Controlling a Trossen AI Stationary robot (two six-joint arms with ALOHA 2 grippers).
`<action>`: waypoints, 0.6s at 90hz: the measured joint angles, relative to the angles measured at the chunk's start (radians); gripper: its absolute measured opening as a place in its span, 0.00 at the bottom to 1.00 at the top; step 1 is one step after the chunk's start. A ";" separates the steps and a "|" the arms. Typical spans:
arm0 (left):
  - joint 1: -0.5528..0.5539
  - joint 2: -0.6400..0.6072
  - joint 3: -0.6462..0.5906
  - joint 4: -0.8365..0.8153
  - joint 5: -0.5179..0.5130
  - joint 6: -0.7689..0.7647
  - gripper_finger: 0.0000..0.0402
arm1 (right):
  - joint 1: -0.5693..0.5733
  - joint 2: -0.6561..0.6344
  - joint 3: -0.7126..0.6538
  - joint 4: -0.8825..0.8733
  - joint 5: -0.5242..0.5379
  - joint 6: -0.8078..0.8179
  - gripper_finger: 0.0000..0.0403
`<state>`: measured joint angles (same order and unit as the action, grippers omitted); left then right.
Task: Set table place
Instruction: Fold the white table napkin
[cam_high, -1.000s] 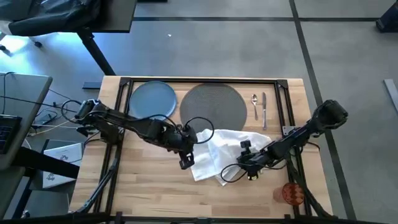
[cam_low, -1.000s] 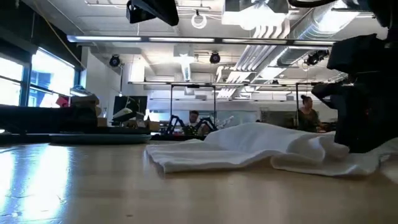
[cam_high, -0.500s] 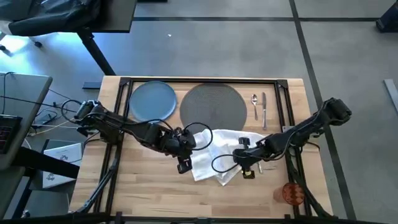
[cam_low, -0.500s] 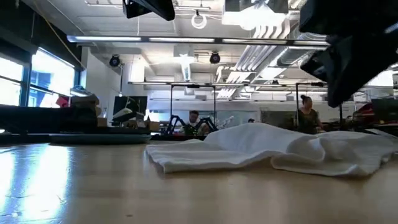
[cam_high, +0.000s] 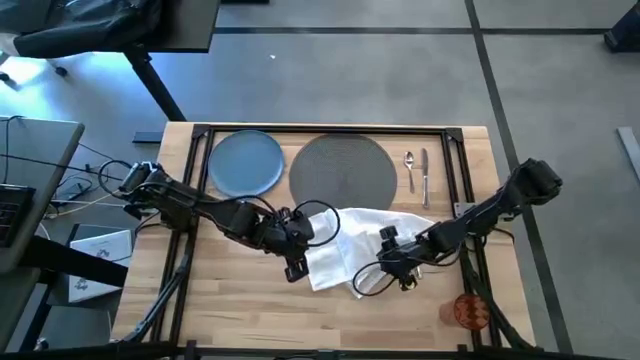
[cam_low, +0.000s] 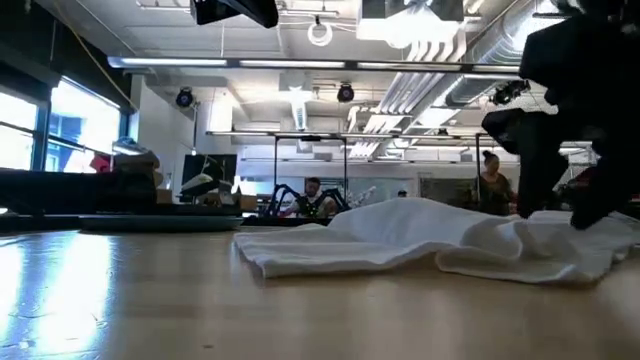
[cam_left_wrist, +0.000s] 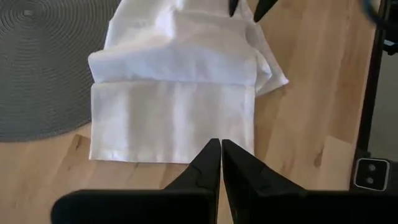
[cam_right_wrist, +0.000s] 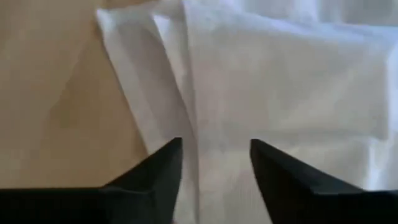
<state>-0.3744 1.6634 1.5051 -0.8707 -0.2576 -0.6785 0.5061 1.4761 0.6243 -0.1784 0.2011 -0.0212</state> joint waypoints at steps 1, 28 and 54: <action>-0.001 0.000 0.000 0.000 0.001 -0.001 0.00 | 0.000 0.005 0.000 0.005 0.001 -0.007 0.50; -0.025 0.000 0.000 0.000 0.019 -0.035 0.00 | 0.000 0.080 0.077 -0.106 0.240 -0.033 0.21; -0.028 0.000 0.000 0.001 -0.007 -0.028 0.00 | -0.092 0.028 0.303 -0.450 0.244 0.062 0.00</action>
<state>-0.4022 1.6633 1.5051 -0.8692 -0.2647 -0.7060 0.4141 1.5040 0.9276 -0.6282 0.4454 0.0403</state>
